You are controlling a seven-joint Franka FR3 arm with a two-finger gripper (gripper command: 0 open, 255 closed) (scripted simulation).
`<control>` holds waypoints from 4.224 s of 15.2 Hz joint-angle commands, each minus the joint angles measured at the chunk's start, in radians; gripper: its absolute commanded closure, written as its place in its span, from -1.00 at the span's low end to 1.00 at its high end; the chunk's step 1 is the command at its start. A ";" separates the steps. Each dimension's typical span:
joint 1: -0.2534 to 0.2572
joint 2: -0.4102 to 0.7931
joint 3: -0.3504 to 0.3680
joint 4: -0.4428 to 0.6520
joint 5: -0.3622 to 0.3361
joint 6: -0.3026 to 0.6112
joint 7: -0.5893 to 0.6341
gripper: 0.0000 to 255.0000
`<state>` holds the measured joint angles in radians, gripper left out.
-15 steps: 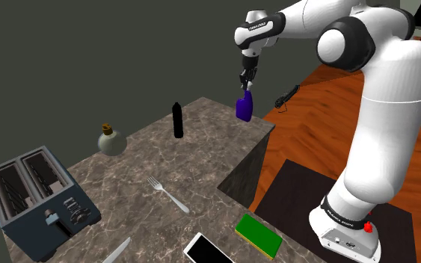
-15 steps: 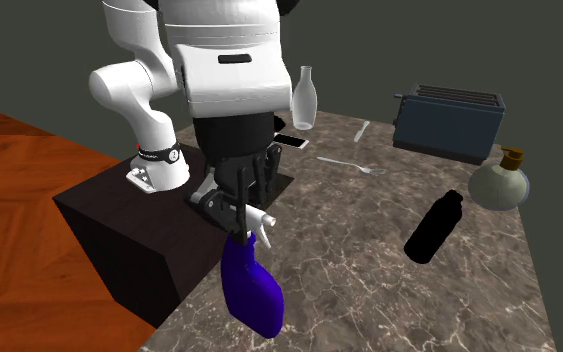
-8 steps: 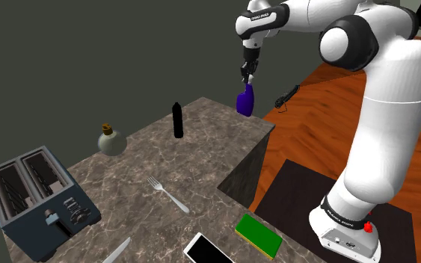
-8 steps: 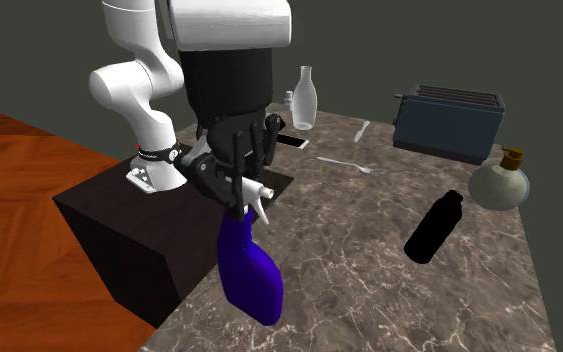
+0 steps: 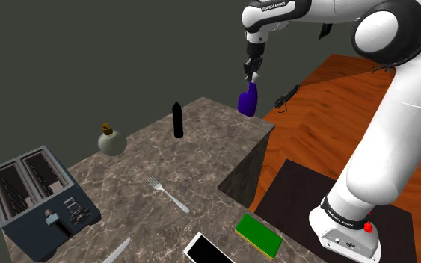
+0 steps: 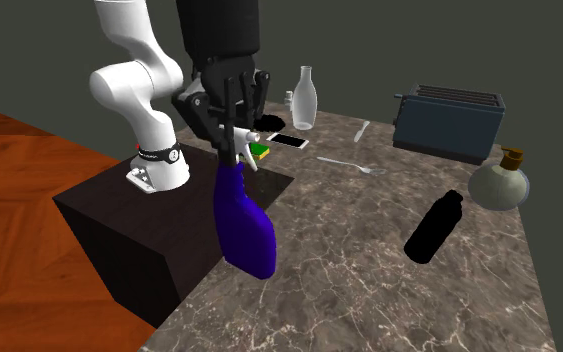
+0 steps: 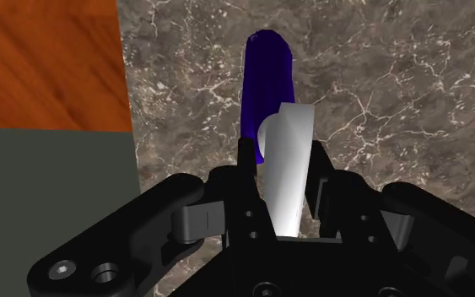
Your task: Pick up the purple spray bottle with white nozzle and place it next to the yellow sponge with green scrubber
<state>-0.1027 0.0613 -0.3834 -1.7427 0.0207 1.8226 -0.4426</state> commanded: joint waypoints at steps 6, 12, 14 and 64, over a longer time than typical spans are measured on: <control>0.046 -0.279 0.063 -0.232 -0.097 -0.033 0.135 1.00; 0.061 -0.487 0.143 -0.369 -0.129 -0.104 0.242 1.00; 0.065 -0.552 0.172 -0.405 -0.130 -0.135 0.275 1.00; 0.167 -1.214 0.827 -0.368 0.425 -0.765 0.982 1.00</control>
<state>0.0609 -1.1413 0.4427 -2.0931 0.4430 1.0520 0.5403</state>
